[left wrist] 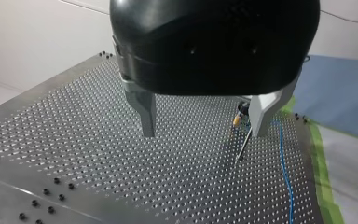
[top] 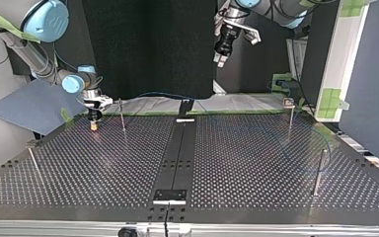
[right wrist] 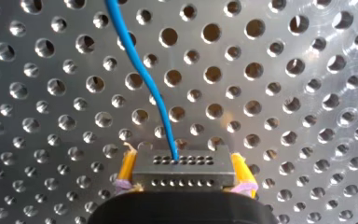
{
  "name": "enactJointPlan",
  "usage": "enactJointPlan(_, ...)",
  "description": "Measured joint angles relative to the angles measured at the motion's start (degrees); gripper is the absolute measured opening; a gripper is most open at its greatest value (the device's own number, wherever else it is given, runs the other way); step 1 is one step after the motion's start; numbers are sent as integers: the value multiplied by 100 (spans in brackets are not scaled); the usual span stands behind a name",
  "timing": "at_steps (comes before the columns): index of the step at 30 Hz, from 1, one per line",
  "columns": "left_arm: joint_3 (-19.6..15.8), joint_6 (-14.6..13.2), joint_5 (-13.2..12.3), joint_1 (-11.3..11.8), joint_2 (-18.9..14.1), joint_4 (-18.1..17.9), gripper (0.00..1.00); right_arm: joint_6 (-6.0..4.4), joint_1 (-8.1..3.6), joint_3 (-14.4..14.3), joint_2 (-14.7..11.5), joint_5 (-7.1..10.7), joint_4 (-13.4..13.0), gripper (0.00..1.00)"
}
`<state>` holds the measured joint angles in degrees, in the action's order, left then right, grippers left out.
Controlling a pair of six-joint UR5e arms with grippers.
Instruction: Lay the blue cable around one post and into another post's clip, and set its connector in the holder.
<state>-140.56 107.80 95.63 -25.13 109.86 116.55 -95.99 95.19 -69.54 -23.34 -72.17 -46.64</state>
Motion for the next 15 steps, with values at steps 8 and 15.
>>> enactJointPlan(8,78,-58,97,24,-1,-227,100,27,4,17,-1,-6,35,0)
enactJointPlan(15,126,-91,97,63,-2,-224,100,237,-19,83,-64,-164,180,0)
